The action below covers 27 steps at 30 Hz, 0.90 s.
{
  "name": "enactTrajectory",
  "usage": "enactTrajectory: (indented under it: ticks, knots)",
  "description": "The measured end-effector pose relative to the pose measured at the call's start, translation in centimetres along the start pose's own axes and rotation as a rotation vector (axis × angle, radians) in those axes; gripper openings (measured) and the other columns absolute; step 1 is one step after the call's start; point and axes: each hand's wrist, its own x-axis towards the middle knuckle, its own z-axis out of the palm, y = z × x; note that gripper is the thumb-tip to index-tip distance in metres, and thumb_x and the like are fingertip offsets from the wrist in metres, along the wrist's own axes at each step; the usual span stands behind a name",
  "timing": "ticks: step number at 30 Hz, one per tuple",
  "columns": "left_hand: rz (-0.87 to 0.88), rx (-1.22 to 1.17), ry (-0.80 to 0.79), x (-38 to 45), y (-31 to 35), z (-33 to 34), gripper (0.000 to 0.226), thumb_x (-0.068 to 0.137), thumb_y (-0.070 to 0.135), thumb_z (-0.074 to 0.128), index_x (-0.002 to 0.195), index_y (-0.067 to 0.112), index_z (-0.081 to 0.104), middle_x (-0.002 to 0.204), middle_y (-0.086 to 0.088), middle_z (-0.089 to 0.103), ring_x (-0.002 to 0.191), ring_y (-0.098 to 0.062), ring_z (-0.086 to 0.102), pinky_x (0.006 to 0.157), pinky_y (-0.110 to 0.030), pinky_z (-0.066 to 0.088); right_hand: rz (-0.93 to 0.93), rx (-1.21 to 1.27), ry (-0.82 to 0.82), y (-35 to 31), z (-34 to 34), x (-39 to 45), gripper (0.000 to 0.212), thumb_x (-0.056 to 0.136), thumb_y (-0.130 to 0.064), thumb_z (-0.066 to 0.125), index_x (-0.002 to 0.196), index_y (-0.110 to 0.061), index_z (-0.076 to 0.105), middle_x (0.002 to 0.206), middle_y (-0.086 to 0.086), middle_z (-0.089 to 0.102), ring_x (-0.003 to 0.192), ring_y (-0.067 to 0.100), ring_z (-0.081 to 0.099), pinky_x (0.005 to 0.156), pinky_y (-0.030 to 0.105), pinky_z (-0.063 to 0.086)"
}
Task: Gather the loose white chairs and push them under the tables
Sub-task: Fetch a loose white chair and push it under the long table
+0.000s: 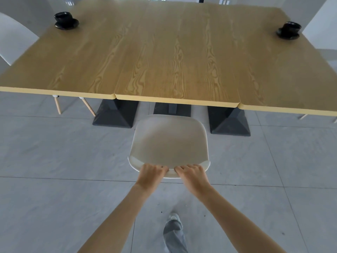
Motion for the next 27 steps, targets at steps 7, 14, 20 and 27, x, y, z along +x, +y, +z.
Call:
enactTrajectory:
  ticks: [7,14,20,27]
  knots:
    - [-0.018,-0.014,0.013,4.9,-1.0,-0.2,0.042,0.003,0.01,0.082,0.037,0.018,0.058,0.026,0.002,0.051,0.021,-0.011,0.05,0.028,-0.008,0.035,0.021,-0.014,-0.015,2.7,-0.5,4.1,0.04,0.01,-0.009,0.079,0.045,-0.02,0.061,0.033,-0.002,0.056,0.03,0.012,0.056,0.034,0.012,0.041]
    - [-0.039,-0.038,0.025,8.5,-1.8,-0.8,0.041,0.004,0.011,0.083,0.037,0.017,0.059,0.026,0.002,0.051,0.021,-0.011,0.049,0.028,-0.008,0.034,0.017,-0.006,-0.01,4.7,-0.8,7.5,0.039,0.013,-0.009,0.08,0.045,-0.018,0.06,0.034,-0.003,0.056,0.032,0.014,0.056,0.035,0.012,0.041]
    - [-0.02,-0.037,0.025,10.2,-2.6,-1.3,0.043,0.003,0.01,0.082,0.037,0.017,0.057,0.026,0.001,0.051,0.021,-0.012,0.049,0.028,-0.007,0.033,0.011,0.007,-0.025,5.5,-0.9,9.2,0.038,0.014,-0.008,0.078,0.045,-0.018,0.059,0.034,0.0,0.055,0.031,0.014,0.056,0.035,0.013,0.041]
    - [-0.019,0.012,0.054,10.8,-4.4,-1.1,0.041,0.007,0.006,0.083,0.036,0.018,0.056,0.027,0.003,0.05,0.023,-0.012,0.049,0.031,-0.008,0.034,-0.022,-0.087,-0.013,4.8,-0.6,10.7,0.041,0.01,-0.008,0.077,0.044,-0.02,0.058,0.031,-0.004,0.052,0.029,0.011,0.052,0.035,0.01,0.037]
